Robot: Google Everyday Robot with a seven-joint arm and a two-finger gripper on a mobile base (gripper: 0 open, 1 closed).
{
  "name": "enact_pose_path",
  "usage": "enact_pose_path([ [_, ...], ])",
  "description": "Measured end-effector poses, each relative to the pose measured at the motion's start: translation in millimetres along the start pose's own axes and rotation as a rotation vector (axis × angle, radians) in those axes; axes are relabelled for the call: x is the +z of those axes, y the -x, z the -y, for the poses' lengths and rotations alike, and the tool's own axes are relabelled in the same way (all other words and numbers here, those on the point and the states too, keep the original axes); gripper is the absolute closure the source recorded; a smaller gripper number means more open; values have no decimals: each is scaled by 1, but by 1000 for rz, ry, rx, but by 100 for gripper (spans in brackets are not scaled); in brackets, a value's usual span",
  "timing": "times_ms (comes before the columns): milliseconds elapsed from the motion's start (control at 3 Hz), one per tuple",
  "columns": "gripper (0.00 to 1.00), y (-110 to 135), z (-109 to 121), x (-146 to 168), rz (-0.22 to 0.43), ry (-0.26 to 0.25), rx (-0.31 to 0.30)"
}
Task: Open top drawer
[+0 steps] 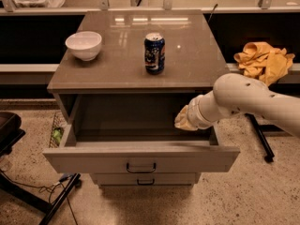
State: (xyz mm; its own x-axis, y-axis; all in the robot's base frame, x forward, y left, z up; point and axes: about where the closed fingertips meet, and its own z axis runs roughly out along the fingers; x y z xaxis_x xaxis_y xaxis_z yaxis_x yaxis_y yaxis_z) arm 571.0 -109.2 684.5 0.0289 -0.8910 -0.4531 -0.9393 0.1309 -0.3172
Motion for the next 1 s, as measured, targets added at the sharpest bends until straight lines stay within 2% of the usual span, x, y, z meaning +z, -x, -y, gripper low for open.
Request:
enact_pose_path([
  [333,100,-6,-33,-7,17,24,45],
  [667,100,-15,-90,-25,40,62,111],
  [1000,100,-16,-94,-26,40,67,115],
])
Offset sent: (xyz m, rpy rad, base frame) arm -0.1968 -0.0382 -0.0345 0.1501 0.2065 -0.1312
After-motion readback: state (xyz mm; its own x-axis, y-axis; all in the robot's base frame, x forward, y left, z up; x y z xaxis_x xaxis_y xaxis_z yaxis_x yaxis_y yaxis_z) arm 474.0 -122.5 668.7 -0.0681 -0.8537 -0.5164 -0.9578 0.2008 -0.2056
